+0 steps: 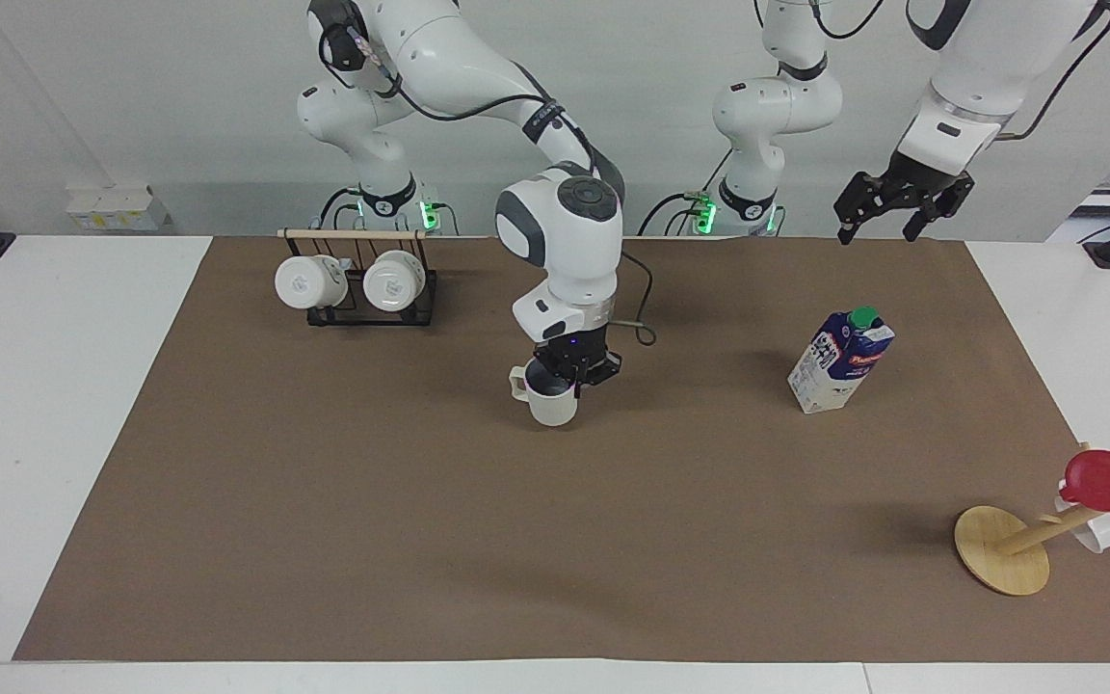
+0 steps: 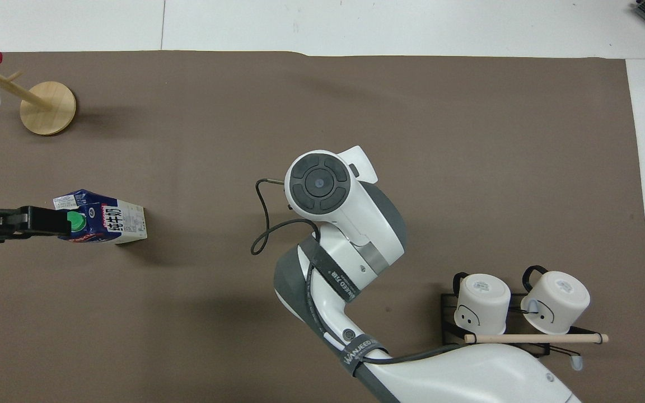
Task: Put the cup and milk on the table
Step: 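Lower the mug with the right gripper while the left gripper grasps the carton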
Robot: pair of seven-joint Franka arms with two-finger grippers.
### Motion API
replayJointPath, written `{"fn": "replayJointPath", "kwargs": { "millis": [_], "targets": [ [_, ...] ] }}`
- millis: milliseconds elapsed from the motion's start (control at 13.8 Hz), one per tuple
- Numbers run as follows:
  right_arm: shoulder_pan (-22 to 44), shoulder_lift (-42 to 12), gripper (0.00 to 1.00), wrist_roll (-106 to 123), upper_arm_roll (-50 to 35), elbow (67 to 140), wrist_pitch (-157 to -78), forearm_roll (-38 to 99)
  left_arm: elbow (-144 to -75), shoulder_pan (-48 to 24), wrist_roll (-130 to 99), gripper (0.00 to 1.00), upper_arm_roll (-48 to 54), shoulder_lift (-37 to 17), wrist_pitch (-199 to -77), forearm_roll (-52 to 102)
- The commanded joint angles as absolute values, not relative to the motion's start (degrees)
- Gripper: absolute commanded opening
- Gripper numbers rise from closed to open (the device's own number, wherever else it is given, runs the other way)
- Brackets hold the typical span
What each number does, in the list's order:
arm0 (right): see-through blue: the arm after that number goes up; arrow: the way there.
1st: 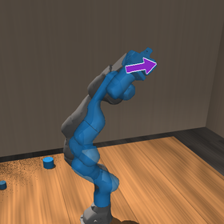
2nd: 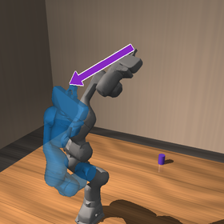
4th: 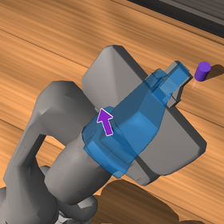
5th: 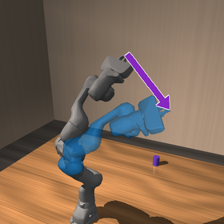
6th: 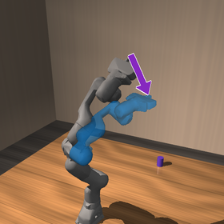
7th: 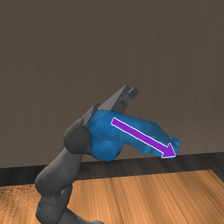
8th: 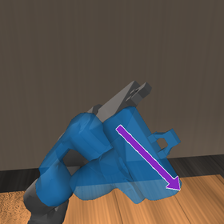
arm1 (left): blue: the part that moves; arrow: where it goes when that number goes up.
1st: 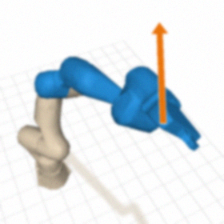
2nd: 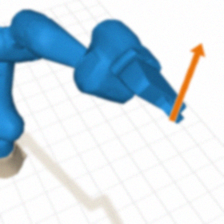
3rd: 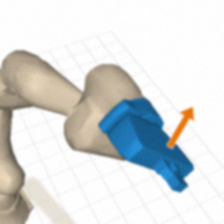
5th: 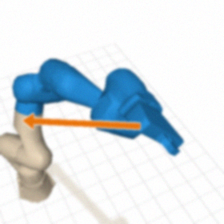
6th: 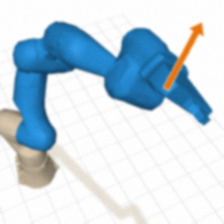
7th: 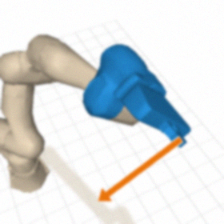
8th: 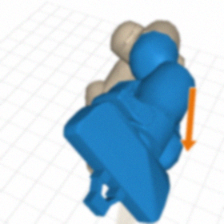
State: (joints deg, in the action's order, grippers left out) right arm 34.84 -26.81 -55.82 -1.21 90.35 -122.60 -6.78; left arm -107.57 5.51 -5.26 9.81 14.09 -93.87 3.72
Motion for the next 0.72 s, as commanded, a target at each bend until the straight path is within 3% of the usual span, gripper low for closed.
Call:
{"fn": "replayJointPath", "kwargs": {
  "millis": [0,72,144,217,289,506,650],
  "targets": [
    [36.56,-29.70,0.00,-58.27,-1.23,88.42,-122.17,-8.09,-115.21,4.92,-3.35,1.00,9.32,18.55,-98.78,2.81],
    [36.48,-29.71,0.12,-58.27,-1.23,88.42,-122.17,-8.00,-117.14,4.92,-3.34,1.00,9.40,18.46,-100.70,2.81],
    [36.47,-29.71,0.62,-58.27,-1.23,88.50,-122.17,-7.82,-119.59,4.92,-2.90,1.00,9.40,18.54,-103.59,2.81],
    [36.56,-29.62,0.89,-58.27,-1.23,88.33,-121.56,-7.91,-121.27,4.92,-2.29,1.00,9.40,18.37,-106.32,2.81],
    [36.56,-29.71,0.99,-58.36,-1.14,88.16,-121.12,-8.08,-122.16,4.92,-1.33,1.00,9.32,17.76,-108.09,2.81],
    [35.60,-28.22,1.00,-58.27,-0.62,86.40,-120.85,-7.12,-122.96,6.85,4.82,1.00,9.23,16.53,-110.83,2.81],
    [34.46,-23.58,1.00,-57.49,0.78,88.05,-120.50,-6.94,-123.05,8.52,8.07,1.00,9.23,14.95,-112.84,2.81]
  ]
}}
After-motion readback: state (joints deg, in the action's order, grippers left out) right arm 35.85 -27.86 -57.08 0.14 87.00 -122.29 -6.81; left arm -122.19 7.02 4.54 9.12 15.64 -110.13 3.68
